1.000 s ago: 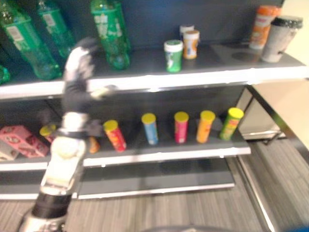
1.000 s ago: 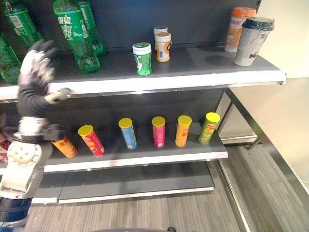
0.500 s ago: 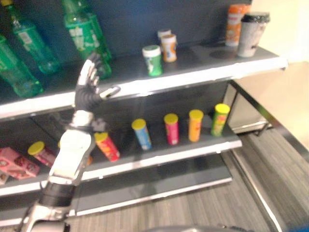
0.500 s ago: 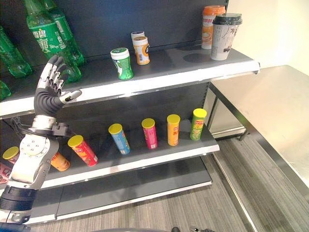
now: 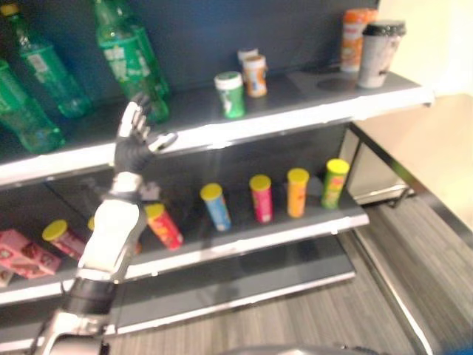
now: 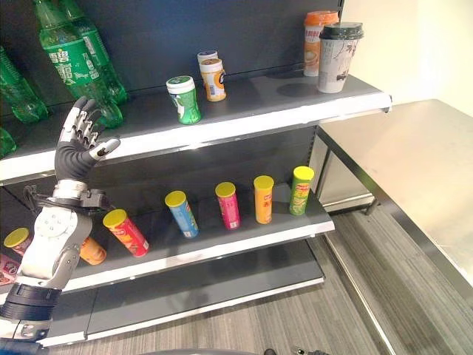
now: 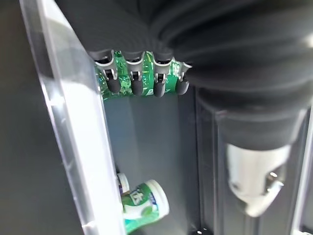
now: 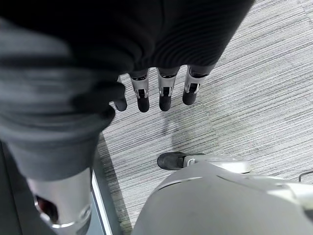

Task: Put the goods on the table back onto the shelves and tidy them up.

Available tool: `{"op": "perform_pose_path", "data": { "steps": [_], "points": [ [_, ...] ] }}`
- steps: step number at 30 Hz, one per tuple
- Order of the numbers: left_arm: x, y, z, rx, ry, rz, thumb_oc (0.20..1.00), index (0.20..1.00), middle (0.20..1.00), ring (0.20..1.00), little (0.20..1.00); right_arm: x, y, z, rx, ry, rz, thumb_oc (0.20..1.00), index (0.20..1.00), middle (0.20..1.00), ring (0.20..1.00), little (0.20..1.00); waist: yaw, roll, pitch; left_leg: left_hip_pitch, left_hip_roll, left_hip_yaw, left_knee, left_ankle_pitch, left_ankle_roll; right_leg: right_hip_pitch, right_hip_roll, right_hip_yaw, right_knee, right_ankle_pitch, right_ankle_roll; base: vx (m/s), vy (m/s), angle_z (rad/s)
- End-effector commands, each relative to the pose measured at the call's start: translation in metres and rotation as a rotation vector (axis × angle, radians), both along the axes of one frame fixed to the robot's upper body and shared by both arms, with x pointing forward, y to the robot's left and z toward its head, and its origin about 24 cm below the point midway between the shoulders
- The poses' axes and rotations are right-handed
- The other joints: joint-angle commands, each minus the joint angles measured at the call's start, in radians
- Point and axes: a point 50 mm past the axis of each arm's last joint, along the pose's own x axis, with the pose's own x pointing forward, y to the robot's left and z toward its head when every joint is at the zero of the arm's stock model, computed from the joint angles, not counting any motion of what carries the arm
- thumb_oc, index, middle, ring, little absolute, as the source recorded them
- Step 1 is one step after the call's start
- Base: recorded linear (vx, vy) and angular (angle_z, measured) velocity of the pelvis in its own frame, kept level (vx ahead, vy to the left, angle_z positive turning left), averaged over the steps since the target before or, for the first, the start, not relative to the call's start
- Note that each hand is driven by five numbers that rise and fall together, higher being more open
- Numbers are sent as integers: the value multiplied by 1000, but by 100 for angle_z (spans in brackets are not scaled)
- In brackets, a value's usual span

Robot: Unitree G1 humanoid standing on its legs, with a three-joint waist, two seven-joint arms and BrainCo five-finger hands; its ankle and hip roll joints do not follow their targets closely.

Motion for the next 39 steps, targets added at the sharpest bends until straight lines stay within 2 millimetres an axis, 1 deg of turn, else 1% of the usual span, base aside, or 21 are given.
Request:
{"op": "perform_pose_path", "data": {
  "steps": [1, 4, 7, 11, 14, 24, 29, 35, 39],
  "points": [
    [32, 4, 27, -8, -23, 23, 1000, 1000, 1000, 1000, 1000, 13, 29, -4, 55, 7, 57, 1000, 1000, 1000, 1000, 1000, -43, -32, -27, -14, 46, 58, 8, -36, -51, 79, -76, 102, 8, -129, 120, 0, 0, 0],
    [44, 4, 35, 18, -14, 47, 1000, 1000, 1000, 1000, 1000, 17, 28, -3, 52, -4, 57, 1000, 1000, 1000, 1000, 1000, -50, -30, -27, -12, 45, 61, 8, -36, -51, 78, -75, 107, 8, -128, 121, 3, 1, -5],
    [57, -1, 42, 35, 2, 48, 1000, 1000, 1000, 1000, 1000, 21, 27, -2, 46, -16, 62, 1000, 1000, 1000, 1000, 1000, -58, -29, -25, -11, 45, 67, 8, -35, -52, 77, -75, 108, 8, -128, 123, -4, -1, -13],
    [63, -5, 48, 32, -1, 38, 1000, 1000, 1000, 1000, 1000, 22, 27, -2, 44, -20, 62, 1000, 1000, 1000, 1000, 1000, -62, -28, -24, -10, 45, 68, 8, -35, -52, 77, -76, 107, 8, -128, 124, 0, -1, -3],
    [67, -14, 53, 26, -14, 11, 1000, 1000, 1000, 1000, 1000, 23, 27, -2, 42, -22, 55, 1000, 1000, 1000, 1000, 1000, -64, -27, -23, -10, 44, 67, 8, -35, -52, 78, -76, 106, 8, -128, 125, 0, 0, 0],
    [68, -32, 49, -11, -8, -46, 1000, 1000, 1000, 1000, 1000, 24, 29, -2, 49, -21, 41, 1000, 1000, 1000, 1000, 1000, -65, -26, -21, -7, 45, 70, 8, -36, -51, 79, -78, 107, 8, -130, 124, 0, 0, 0],
    [72, -50, 42, -50, 12, -85, 1000, 1000, 1000, 1000, 1000, 25, 32, -2, 55, -20, 53, 1000, 1000, 1000, 1000, 1000, -70, -26, -17, -7, 44, 73, 8, -37, -51, 79, -78, 110, 8, -129, 123, 0, 0, 0],
    [75, -74, 39, -50, 25, -144, 1000, 1000, 1000, 1000, 1000, 28, 35, -2, 58, -22, 62, 1000, 1000, 1000, 1000, 1000, -76, -27, -12, -8, 43, 75, 8, -37, -50, 78, -77, 115, 8, -128, 122, 0, 0, 0],
    [75, -81, 39, -50, 27, -159, 1000, 1000, 1000, 1000, 1000, 28, 35, -2, 59, -20, 60, 1000, 1000, 1000, 1000, 1000, -78, -28, -11, -7, 44, 76, 8, -38, -49, 78, -77, 117, 8, -129, 121, 0, 0, 0]
  ]
}}
